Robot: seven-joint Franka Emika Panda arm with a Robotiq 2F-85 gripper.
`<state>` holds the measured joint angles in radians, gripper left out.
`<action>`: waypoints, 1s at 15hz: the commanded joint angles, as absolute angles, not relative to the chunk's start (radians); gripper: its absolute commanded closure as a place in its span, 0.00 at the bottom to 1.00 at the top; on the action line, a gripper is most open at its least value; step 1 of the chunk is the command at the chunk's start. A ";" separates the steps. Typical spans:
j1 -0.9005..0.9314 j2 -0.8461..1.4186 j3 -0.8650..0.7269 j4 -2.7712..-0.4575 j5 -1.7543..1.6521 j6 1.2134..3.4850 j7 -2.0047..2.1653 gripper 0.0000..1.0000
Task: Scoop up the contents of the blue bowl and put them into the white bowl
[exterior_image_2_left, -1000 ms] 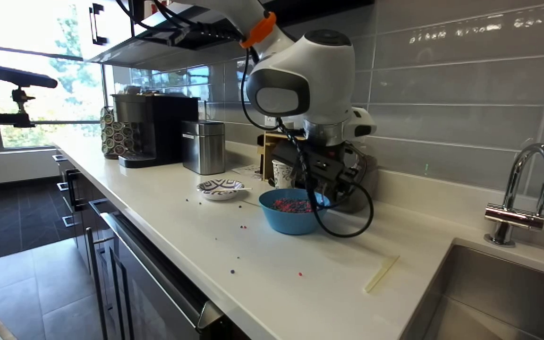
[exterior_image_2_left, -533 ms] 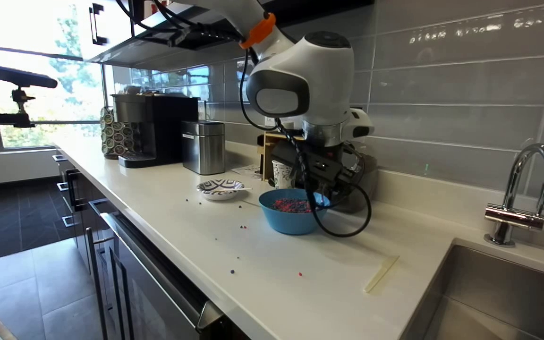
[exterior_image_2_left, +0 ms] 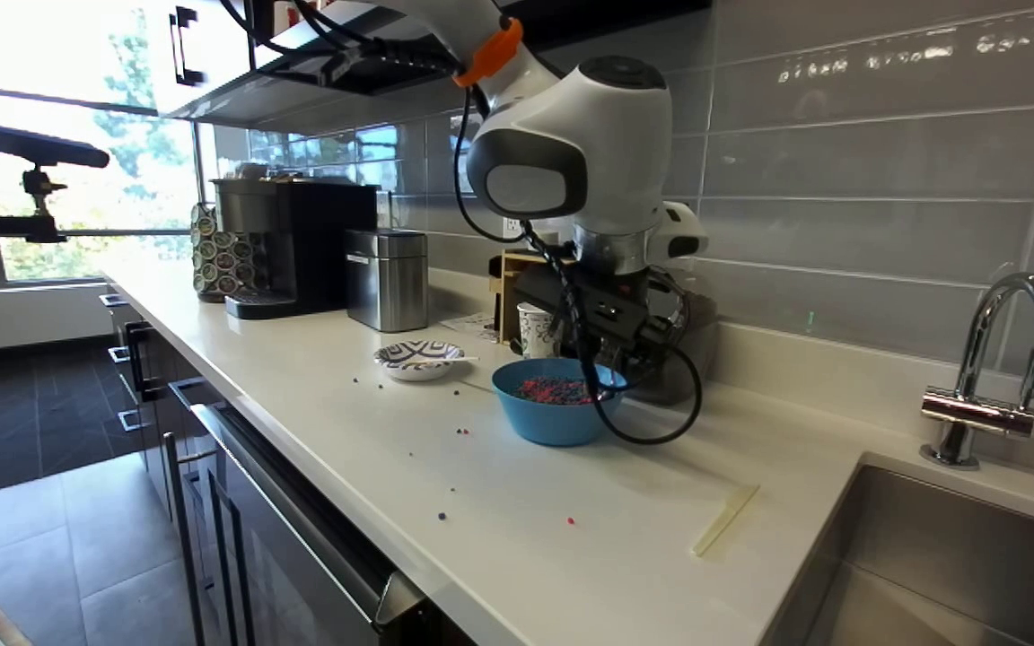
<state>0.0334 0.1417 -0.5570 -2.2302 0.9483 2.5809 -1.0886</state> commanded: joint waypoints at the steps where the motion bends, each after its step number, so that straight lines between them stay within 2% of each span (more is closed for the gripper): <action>1: -0.114 0.078 -0.406 -2.270 0.908 2.595 -1.068 0.51; 2: -0.137 0.071 -0.383 -2.275 0.903 2.598 -1.060 0.51; 3: -0.077 0.069 -0.447 -2.278 0.922 2.600 -1.071 0.51; 4: -0.164 0.057 -0.361 -2.282 0.901 2.608 -1.051 0.50; 6: -0.123 0.050 -0.409 -2.289 0.906 2.612 -1.045 0.50; 8: -0.196 0.043 -0.341 -2.297 0.881 2.616 -1.017 0.49; 12: -0.175 0.056 -0.371 -2.300 0.885 2.620 -1.015 0.54; 13: -0.175 0.058 -0.371 -2.301 0.888 2.623 -1.018 0.59; 15: -0.173 0.065 -0.370 -2.304 0.890 2.637 -1.024 0.58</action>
<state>-0.1785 0.0686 -0.3707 -2.2820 0.9004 2.5995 -1.0389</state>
